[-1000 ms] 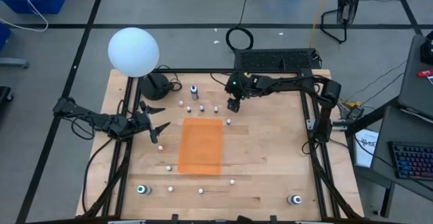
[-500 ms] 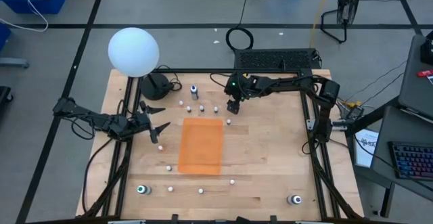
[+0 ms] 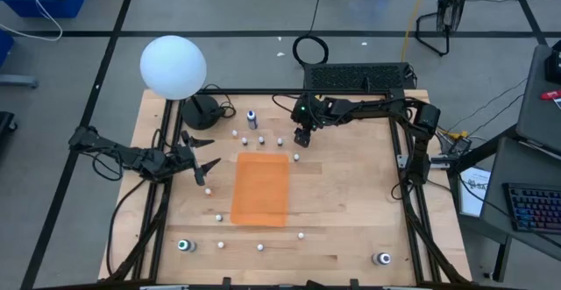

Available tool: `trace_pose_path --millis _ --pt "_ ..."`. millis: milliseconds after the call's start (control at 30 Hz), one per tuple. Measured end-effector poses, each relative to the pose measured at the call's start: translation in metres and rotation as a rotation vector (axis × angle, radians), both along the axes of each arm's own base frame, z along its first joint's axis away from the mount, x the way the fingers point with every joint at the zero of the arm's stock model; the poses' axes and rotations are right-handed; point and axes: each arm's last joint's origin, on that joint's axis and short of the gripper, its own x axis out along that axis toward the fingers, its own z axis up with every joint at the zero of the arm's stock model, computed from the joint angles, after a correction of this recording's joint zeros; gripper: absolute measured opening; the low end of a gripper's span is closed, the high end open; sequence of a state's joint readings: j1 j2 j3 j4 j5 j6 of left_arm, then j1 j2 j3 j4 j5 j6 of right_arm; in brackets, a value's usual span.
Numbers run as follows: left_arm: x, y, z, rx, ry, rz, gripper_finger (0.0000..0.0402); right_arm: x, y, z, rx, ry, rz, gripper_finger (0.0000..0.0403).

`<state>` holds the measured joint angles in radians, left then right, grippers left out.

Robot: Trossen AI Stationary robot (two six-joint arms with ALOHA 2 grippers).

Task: Pick & Place food coloring
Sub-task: Put the small green food coloring bottle into the orange bin

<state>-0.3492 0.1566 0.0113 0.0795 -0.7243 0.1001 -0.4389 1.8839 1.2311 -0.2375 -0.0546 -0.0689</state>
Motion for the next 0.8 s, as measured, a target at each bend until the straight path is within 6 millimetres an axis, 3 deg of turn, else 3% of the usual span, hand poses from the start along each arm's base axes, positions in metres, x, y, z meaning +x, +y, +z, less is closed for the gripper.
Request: trace_pose_path --millis 300,567,800 --pt "0.0 0.0 0.0 0.0 0.0 0.0 0.031 0.001 0.0 -0.002 0.001 0.003 0.001 0.0184" --pt "0.0 0.0 0.0 0.0 0.0 0.0 0.031 0.003 -0.001 -0.021 0.021 0.047 0.004 0.0191" --pt "0.0 0.0 0.0 0.0 0.0 0.0 0.031 0.006 -0.002 -0.018 -0.002 0.013 0.011 0.0192"
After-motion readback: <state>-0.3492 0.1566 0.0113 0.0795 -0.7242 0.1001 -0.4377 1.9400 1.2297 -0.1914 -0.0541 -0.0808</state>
